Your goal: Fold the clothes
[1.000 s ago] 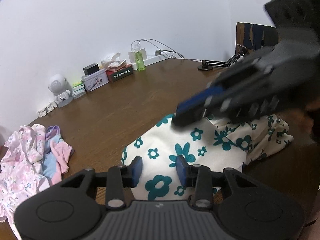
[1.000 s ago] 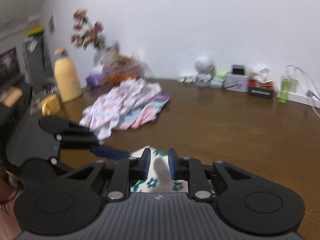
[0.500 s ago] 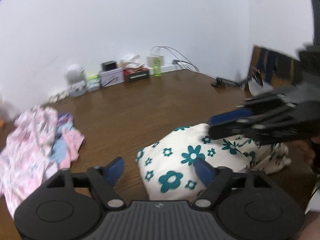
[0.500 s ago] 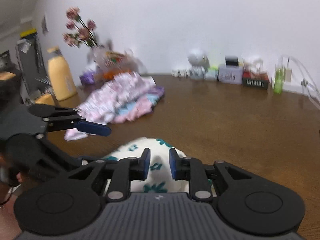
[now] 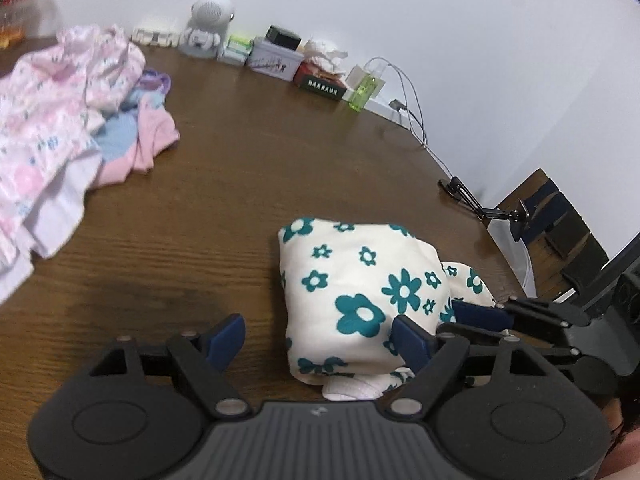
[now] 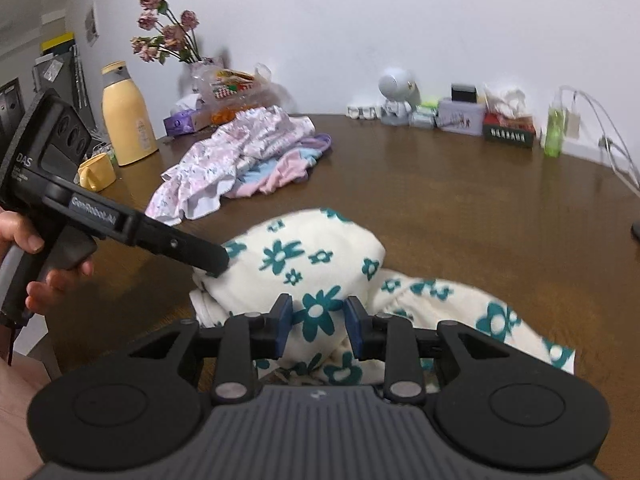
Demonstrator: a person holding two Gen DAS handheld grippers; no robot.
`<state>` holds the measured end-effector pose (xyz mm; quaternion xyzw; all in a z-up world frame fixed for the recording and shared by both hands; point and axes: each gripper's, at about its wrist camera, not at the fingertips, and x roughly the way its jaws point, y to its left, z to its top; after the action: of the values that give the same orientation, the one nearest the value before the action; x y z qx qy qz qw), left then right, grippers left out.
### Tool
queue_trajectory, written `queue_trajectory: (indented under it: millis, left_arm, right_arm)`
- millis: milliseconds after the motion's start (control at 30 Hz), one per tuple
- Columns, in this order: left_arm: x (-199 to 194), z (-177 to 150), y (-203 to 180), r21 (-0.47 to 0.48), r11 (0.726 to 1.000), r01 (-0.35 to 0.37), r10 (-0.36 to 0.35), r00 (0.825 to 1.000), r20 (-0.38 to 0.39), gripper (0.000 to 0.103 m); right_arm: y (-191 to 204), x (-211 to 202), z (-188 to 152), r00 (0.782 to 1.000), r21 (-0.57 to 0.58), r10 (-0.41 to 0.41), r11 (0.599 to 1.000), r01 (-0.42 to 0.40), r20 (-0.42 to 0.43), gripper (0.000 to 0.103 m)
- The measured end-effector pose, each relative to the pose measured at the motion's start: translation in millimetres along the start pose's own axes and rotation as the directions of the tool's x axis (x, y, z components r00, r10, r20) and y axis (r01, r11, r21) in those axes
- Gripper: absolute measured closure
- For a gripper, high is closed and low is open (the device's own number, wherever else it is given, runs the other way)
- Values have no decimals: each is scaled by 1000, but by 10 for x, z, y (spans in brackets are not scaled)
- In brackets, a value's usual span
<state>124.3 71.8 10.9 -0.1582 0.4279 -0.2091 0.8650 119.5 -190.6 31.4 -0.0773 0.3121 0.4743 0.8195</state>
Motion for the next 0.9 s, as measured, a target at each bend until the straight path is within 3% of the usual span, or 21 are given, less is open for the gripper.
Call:
queue_trajectory:
  millis: [200, 333, 400, 433, 600, 733, 900]
  left_arm:
    - [168, 12, 40, -64, 997, 40, -42, 999, -32, 24]
    - [253, 21, -15, -55, 998, 45, -47, 998, -35, 25]
    - [296, 25, -60, -46, 998, 46, -48, 998, -40, 35]
    - [319, 27, -91, -40, 998, 47, -49, 998, -43, 35]
    - [256, 84, -243, 49, 998, 40, -40, 999, -5, 60]
    - [206, 86, -411, 156, 988, -17, 12, 999, 30, 66]
    - [153, 36, -695, 348, 926, -143, 111, 988, 110, 68]
  right_arm:
    - [-70, 19, -90, 1000, 44, 6, 999, -6, 12, 75]
    - [-94, 27, -104, 1000, 58, 8, 998, -8, 5, 75]
    - [-80, 28, -101, 1000, 57, 6, 998, -6, 2, 75]
    - [-71, 19, -95, 1000, 53, 3, 999, -3, 3, 75]
    - [-14, -65, -57, 1000, 19, -11, 1000, 11, 5, 73]
    - [-5, -273, -36, 999, -27, -34, 999, 34, 14, 73]
    - [-240, -400, -137, 989, 9, -144, 989, 144, -42, 74]
